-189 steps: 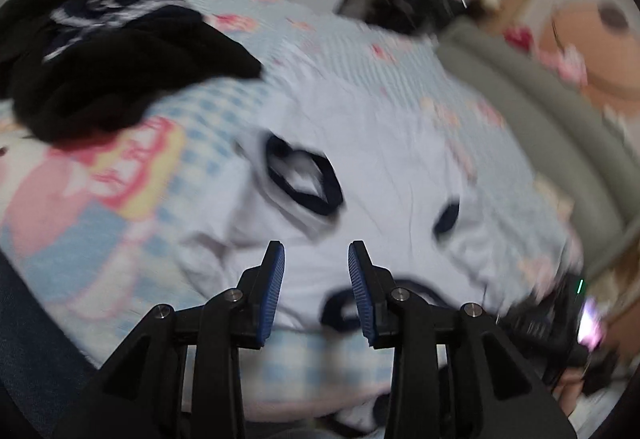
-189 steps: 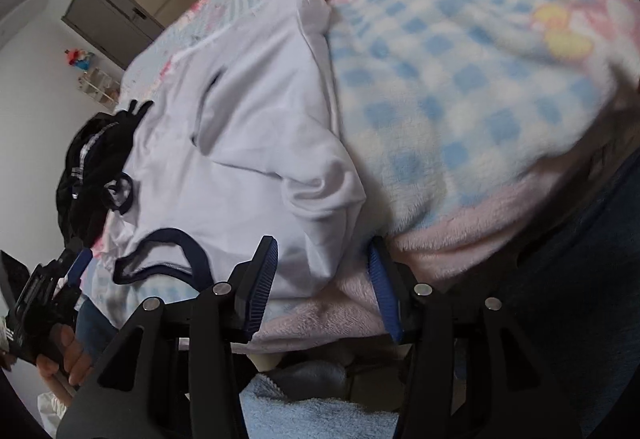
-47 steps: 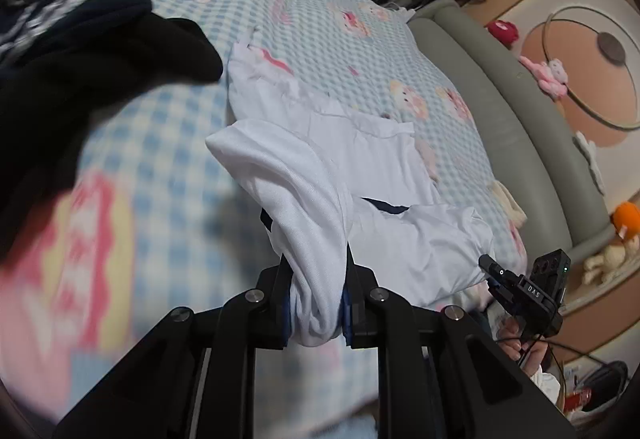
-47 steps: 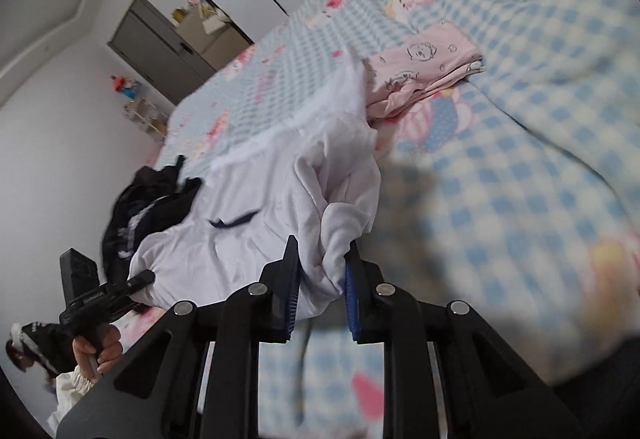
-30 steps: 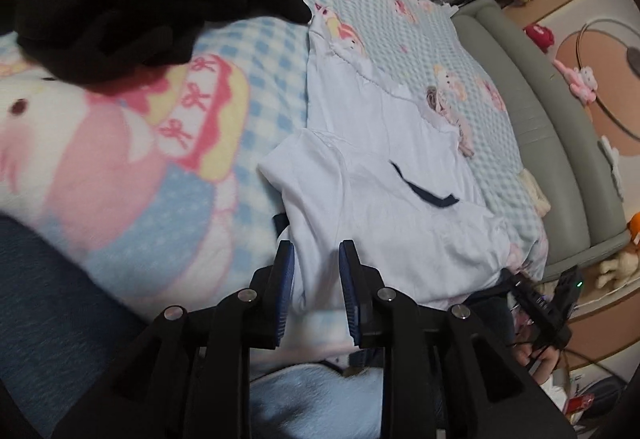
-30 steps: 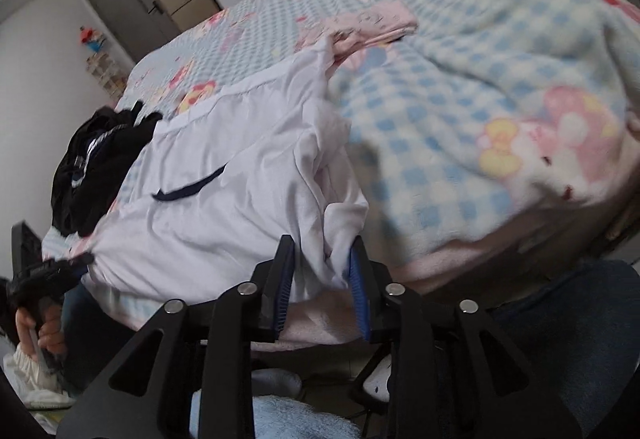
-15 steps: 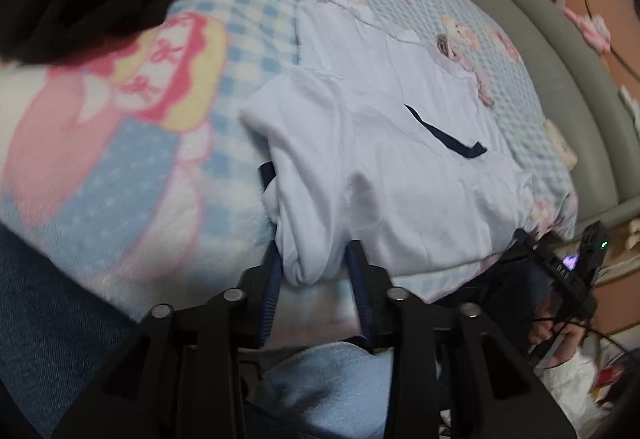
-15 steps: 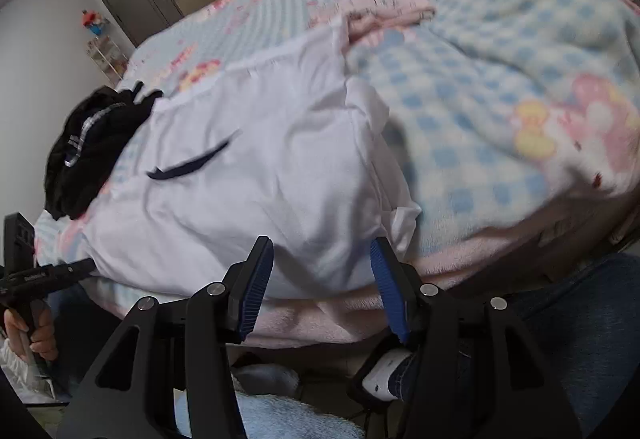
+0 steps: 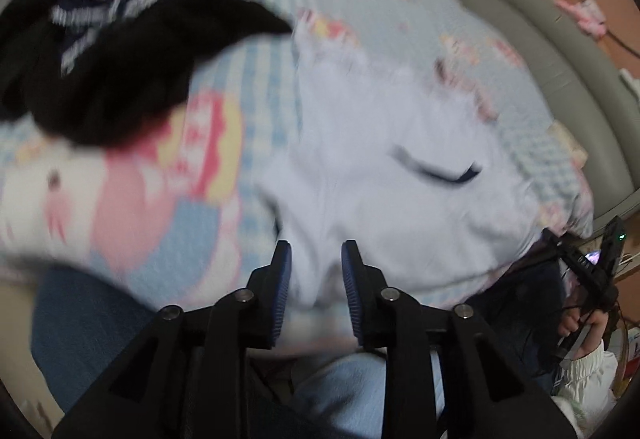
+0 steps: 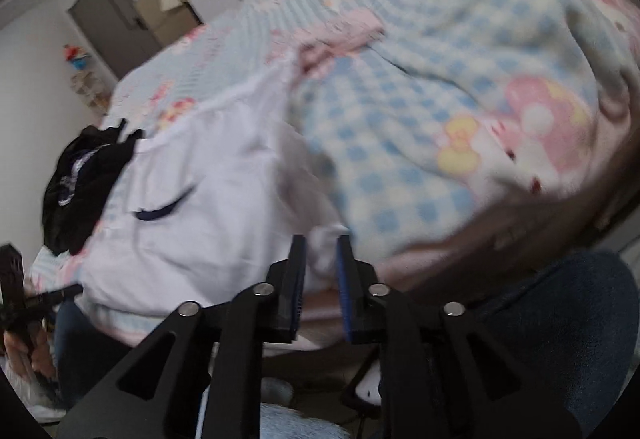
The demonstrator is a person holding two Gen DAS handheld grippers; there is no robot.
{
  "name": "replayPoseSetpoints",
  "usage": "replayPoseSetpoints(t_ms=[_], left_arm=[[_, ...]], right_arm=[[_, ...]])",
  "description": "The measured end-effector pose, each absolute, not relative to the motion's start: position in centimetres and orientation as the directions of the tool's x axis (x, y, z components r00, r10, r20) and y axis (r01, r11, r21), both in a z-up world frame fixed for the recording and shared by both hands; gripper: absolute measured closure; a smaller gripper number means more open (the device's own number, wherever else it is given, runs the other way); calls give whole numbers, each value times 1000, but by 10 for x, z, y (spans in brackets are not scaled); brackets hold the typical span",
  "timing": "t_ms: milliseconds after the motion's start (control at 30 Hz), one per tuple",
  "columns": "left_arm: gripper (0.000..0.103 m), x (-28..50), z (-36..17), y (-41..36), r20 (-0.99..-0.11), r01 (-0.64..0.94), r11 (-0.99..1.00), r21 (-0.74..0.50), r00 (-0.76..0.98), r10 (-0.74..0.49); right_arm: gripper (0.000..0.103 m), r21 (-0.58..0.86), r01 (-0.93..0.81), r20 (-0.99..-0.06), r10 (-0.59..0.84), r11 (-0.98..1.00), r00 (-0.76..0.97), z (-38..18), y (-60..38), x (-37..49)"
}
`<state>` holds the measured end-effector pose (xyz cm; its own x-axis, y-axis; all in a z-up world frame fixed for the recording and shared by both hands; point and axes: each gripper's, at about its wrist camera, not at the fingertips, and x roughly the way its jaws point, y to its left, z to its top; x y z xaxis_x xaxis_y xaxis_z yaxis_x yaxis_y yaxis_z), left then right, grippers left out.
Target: Fold clothes
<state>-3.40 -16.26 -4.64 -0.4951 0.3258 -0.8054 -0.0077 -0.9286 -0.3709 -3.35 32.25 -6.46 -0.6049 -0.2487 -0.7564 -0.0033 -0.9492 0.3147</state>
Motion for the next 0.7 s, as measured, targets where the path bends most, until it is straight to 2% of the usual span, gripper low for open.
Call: replayPoseSetpoints(t_ms=[33, 67, 100, 133, 167, 200, 233, 267, 300, 333, 367, 533, 600, 700], left_arm=[[50, -39, -41, -163, -792, -19, -926, -377, -512, 333], [36, -50, -44, -162, -787, -28, -923, -383, -514, 342], [35, -62, -48, -161, -788, -29, -923, -383, -511, 343], [35, -75, -58, -160, -805, -10, -929, -369, -496, 325], [35, -89, -69, -158, -826, 11, -934, -356, -471, 309], [40, -102, -82, -156, -850, 31, -937, -347, -432, 301], [51, -108, -89, -150, -862, 34, -941, -338, -414, 294], [85, -111, -93, -144, -867, 22, -947, -322, -409, 285], [95, -113, -93, -139, -868, 7, -952, -307, -411, 277], [96, -113, -88, -135, -861, -13, -955, -295, -429, 272], [97, -113, -83, -131, -854, -32, -959, -283, -446, 267], [97, -123, -47, -129, -784, -100, -952, -290, -546, 296], [97, -135, -62, -133, -796, -99, -947, -306, -519, 312], [93, -154, -109, -141, -867, -22, -959, -282, -423, 264]], right_arm=[[71, 308, 21, -752, -257, -951, -606, -60, 317, -38], [59, 305, 44, -749, -269, -951, -606, -57, 311, -46], [44, 302, 68, -745, -280, -951, -605, -54, 305, -53], [38, 291, 77, -751, -278, -954, -599, -55, 299, -62], [37, 274, 76, -764, -265, -959, -589, -58, 293, -72], [37, 257, 72, -779, -251, -964, -574, -63, 287, -84], [41, 247, 73, -791, -244, -966, -560, -69, 284, -92], [60, 241, 79, -799, -244, -967, -550, -72, 281, -98], [85, 235, 86, -807, -243, -968, -539, -76, 277, -103], [92, 229, 92, -814, -242, -969, -528, -80, 274, -108], [95, 226, 102, -808, -245, -969, -537, -78, 273, -110], [97, 255, 140, -719, -284, -957, -635, -51, 278, -111], [97, 262, 128, -719, -282, -957, -636, -53, 281, -120], [97, 232, 73, -791, -232, -970, -566, -92, 280, -140]])
